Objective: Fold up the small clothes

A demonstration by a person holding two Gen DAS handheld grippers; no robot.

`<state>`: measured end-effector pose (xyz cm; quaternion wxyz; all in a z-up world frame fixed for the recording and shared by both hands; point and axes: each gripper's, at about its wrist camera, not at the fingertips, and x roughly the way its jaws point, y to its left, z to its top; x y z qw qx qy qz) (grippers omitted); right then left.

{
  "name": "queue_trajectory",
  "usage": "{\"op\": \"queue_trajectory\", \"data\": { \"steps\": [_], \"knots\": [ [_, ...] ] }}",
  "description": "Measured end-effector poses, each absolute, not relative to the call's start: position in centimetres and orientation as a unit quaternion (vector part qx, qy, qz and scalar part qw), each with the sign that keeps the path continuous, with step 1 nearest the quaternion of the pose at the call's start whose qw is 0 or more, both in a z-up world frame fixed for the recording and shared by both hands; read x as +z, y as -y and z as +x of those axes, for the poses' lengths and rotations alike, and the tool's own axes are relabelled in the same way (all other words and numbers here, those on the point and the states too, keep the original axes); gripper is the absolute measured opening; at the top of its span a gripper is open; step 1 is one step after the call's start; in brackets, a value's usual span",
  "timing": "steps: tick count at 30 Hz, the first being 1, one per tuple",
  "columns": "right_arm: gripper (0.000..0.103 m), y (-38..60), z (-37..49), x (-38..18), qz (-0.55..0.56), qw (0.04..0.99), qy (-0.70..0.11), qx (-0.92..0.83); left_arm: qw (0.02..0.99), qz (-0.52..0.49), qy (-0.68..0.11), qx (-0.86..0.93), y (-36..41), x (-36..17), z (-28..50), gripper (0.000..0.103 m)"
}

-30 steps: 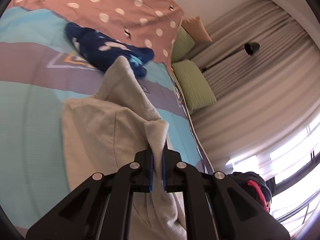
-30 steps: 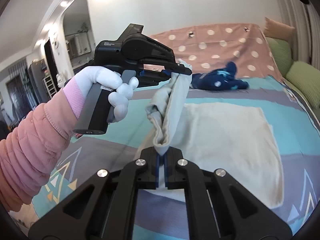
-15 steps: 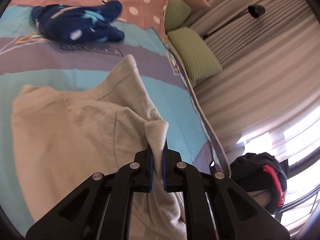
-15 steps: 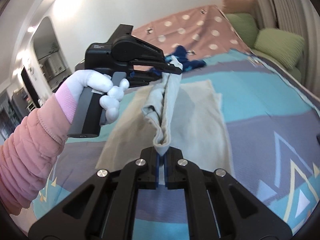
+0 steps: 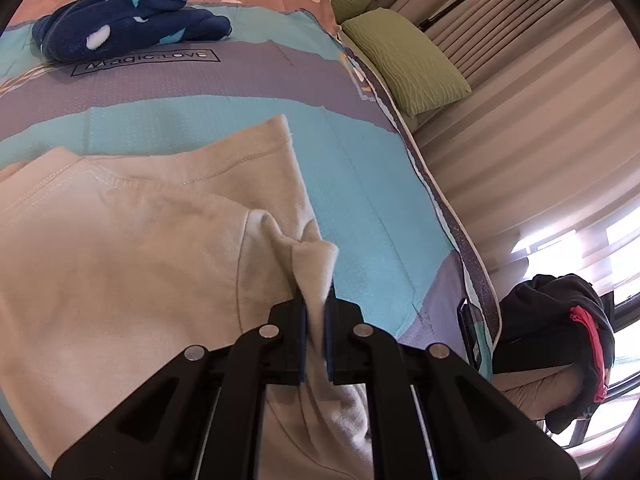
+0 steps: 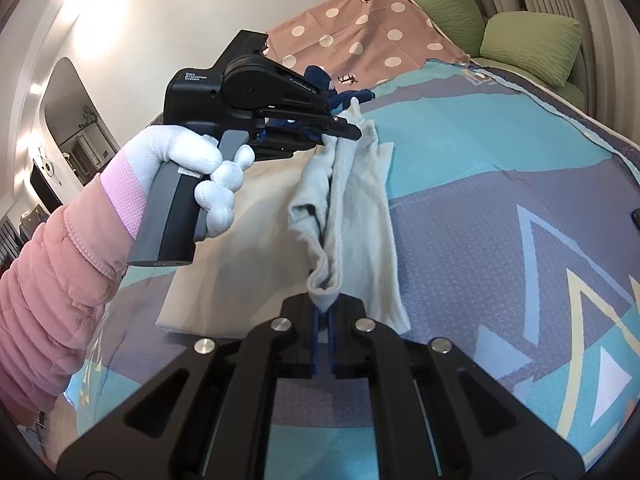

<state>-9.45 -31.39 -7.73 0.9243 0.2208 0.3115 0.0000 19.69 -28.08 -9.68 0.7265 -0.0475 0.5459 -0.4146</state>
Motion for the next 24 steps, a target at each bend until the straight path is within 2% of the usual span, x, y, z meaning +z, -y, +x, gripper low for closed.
{"op": "queue_trajectory", "data": {
  "steps": [8,12,14,16,17,19,22,24],
  "knots": [
    [0.007,32.8,-9.4,-8.9,0.25,0.911,-0.328,0.002,0.735,-0.029,-0.529,-0.424,29.6,-9.8,18.8,0.013],
    [0.014,33.4,-9.8,-9.3,0.254,0.904,-0.344,-0.009,0.732,-0.025,-0.513,-0.447,29.7,-8.7,17.6,0.03],
    [0.014,34.0,-10.2,-9.5,0.261,0.901,-0.347,-0.01,0.736,-0.02,-0.5,-0.456,29.2,-7.8,16.8,0.037],
    [0.014,34.2,-10.6,-9.5,0.268,0.899,-0.347,-0.01,0.743,-0.014,-0.484,-0.463,28.4,-6.8,15.8,0.048],
    [0.014,34.4,-10.8,-9.5,0.267,0.899,-0.348,-0.014,0.748,-0.011,-0.472,-0.466,27.6,-6.2,15.1,0.05],
    [0.023,34.6,-11.3,-9.2,0.262,0.9,-0.349,-0.02,0.754,-0.01,-0.459,-0.471,26.1,-5.5,14.2,0.053],
    [0.017,34.8,-11.5,-8.5,0.262,0.901,-0.346,-0.018,0.768,-0.015,-0.44,-0.465,22.7,-4.9,12.7,0.062],
    [0.014,34.5,-11.4,-7.2,0.255,0.907,-0.334,-0.009,0.784,-0.011,-0.424,-0.452,20.0,-4.9,11.6,0.063]
  ]
}}
